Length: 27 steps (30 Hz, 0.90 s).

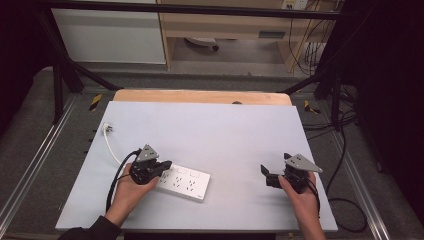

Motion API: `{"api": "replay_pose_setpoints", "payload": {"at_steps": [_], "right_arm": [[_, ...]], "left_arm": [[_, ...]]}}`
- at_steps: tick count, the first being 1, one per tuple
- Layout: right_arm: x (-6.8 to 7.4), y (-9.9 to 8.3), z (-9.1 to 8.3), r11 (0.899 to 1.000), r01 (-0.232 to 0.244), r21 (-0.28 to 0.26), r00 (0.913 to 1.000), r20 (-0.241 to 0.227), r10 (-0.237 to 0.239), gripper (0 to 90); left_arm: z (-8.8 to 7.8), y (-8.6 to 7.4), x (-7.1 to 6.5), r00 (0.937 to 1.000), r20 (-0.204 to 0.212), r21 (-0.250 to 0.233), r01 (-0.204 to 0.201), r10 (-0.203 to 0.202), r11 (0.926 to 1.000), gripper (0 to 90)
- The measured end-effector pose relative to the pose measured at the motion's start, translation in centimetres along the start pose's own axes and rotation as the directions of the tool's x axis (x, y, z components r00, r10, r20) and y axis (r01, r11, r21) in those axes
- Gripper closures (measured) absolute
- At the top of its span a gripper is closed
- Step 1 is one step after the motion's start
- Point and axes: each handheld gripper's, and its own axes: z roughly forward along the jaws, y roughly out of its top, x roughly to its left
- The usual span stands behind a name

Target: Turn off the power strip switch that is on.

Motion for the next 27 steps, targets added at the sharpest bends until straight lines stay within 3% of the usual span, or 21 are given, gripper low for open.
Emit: {"api": "replay_pose_setpoints", "payload": {"at_steps": [27], "right_arm": [[0.0,0.0,0.1,1.000,0.003,0.003,1.0000,-0.002,-0.003,3.8]], "left_arm": [[1.1,0.0,-0.2,1.0000,0.002,0.024,-0.006,0.006,0.9997,89.8]]}}
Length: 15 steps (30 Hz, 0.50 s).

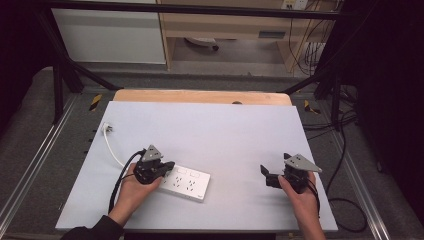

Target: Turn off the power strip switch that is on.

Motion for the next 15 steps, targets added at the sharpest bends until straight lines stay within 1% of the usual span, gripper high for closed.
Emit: {"api": "replay_pose_setpoints", "payload": {"at_steps": [15], "right_arm": [[0.00,0.00,0.01,1.000,0.000,0.000,1.0000,0.000,0.000,3.8]], "left_arm": [[0.24,-0.03,0.14,1.0000,-0.002,0.006,0.005,-0.005,1.0000,89.7]]}}
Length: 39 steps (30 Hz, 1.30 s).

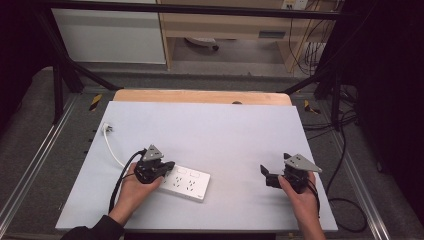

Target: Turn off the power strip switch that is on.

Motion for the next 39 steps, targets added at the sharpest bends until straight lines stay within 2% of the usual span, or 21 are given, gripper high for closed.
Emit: {"api": "replay_pose_setpoints", "payload": {"at_steps": [20,29,39], "right_arm": [[0.06,0.01,0.03,1.000,-0.002,0.003,1.0000,-0.001,0.002,3.8],[0.06,0.00,0.02,1.000,-0.003,0.003,1.0000,0.000,0.003,3.8],[0.07,-0.02,0.05,1.000,-0.002,0.005,1.0000,0.000,0.002,3.7]], "left_arm": [[0.08,0.06,0.04,1.0000,0.005,0.002,0.007,-0.007,1.0000,89.8],[0.10,0.13,-0.14,0.9999,-0.007,0.008,-0.009,0.009,0.9999,89.9],[0.11,0.15,-0.16,0.9999,-0.009,0.009,-0.007,0.007,0.9999,89.9]]}}
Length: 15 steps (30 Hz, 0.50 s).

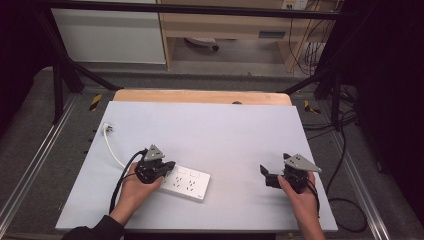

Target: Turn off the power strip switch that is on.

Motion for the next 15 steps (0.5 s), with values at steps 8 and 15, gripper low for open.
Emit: {"api": "replay_pose_setpoints", "payload": {"at_steps": [8,15], "right_arm": [[0.01,-0.01,0.02,1.000,0.001,0.000,1.0000,0.000,-0.001,3.7],[0.04,0.00,0.00,1.000,-0.002,0.001,1.0000,-0.001,0.002,3.7]], "left_arm": [[0.01,0.02,0.02,1.0000,0.002,0.001,0.003,-0.003,1.0000,89.9],[0.14,-0.10,0.01,1.0000,-0.004,0.009,-0.002,0.002,1.0000,90.0]]}}
